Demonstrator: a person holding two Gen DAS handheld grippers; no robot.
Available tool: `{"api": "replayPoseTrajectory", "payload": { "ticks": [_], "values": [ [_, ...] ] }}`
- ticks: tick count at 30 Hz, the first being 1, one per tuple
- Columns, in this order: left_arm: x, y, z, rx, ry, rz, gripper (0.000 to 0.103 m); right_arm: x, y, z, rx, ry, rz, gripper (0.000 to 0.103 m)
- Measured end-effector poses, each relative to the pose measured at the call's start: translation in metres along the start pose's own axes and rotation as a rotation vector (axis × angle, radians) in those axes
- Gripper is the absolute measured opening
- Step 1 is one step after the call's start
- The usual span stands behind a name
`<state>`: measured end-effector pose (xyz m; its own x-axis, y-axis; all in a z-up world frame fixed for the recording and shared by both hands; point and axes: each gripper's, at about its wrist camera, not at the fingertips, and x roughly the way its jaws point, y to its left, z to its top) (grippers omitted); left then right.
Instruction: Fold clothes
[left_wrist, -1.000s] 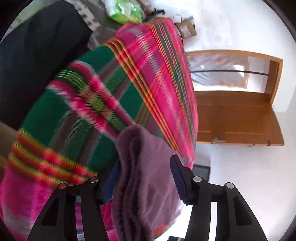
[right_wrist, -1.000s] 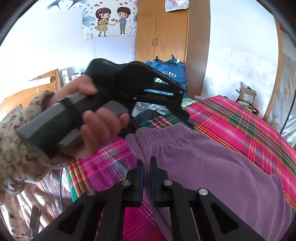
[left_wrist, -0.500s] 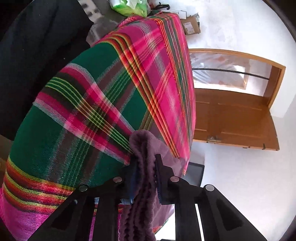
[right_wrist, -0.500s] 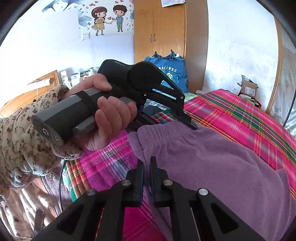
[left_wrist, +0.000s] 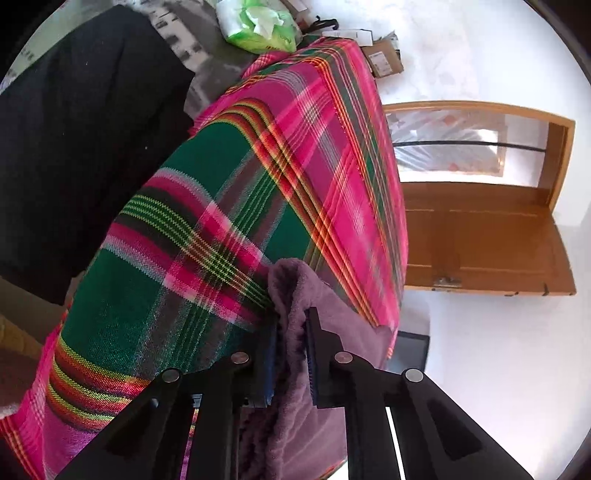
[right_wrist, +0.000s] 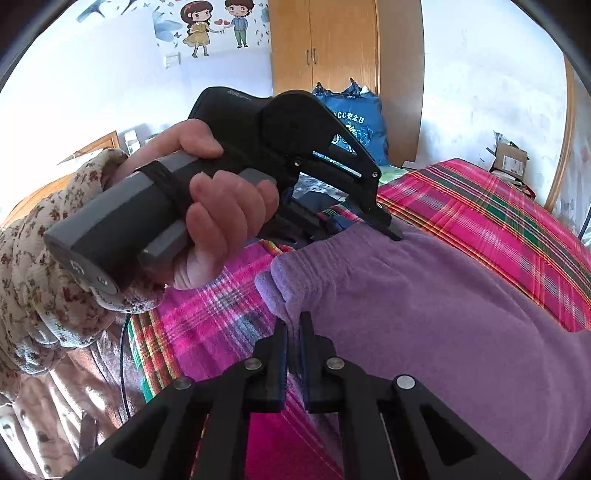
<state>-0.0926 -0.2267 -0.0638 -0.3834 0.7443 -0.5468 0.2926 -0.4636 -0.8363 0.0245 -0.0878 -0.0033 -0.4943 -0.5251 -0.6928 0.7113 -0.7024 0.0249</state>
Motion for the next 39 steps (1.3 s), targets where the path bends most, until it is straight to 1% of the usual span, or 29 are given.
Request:
{"api": "replayPoseTrajectory", "payload": {
  "ticks": [4,6,8,10,17,19,23,26,28,31,39],
  "values": [
    [0.001,-0.007,0.0,0.035,-0.002,0.024,0.014,0.003,0.005,0.001,-0.008,0.007,-0.002,0.006],
    [0.002,-0.007,0.0,0.06,0.003,0.042,0.014,0.007,0.008,-0.004,-0.003,0.04,0.002,0.006],
    [0.002,-0.006,0.0,0.067,0.004,0.036,0.014,0.012,0.008,-0.006,0.009,0.072,0.008,0.006],
    [0.002,-0.004,0.0,0.06,0.003,0.03,0.014,0.012,0.01,-0.006,0.014,0.069,0.011,0.006],
    [0.0,-0.009,-0.001,0.079,-0.008,0.052,0.014,0.011,0.008,-0.01,0.022,0.07,0.015,0.007],
    [0.001,-0.009,-0.001,0.061,-0.01,0.051,0.014,0.012,0.008,-0.012,0.019,0.067,0.014,0.007],
    [-0.003,-0.017,-0.005,0.068,-0.024,0.056,0.014,0.007,0.005,-0.016,0.035,0.048,0.018,0.007],
    [-0.008,-0.025,-0.008,0.083,-0.038,0.06,0.014,0.0,-0.006,-0.015,0.114,0.014,0.065,0.007],
    [-0.01,-0.03,-0.011,0.093,-0.047,0.063,0.014,-0.009,-0.01,-0.016,0.144,-0.024,0.083,0.007],
    [-0.014,-0.041,-0.015,0.112,-0.061,0.07,0.014,-0.023,-0.011,-0.017,0.153,-0.079,0.083,0.007],
    [-0.018,-0.08,-0.028,0.179,-0.075,0.093,0.014,-0.055,-0.016,-0.027,0.193,-0.165,0.097,0.007]
  ]
}}
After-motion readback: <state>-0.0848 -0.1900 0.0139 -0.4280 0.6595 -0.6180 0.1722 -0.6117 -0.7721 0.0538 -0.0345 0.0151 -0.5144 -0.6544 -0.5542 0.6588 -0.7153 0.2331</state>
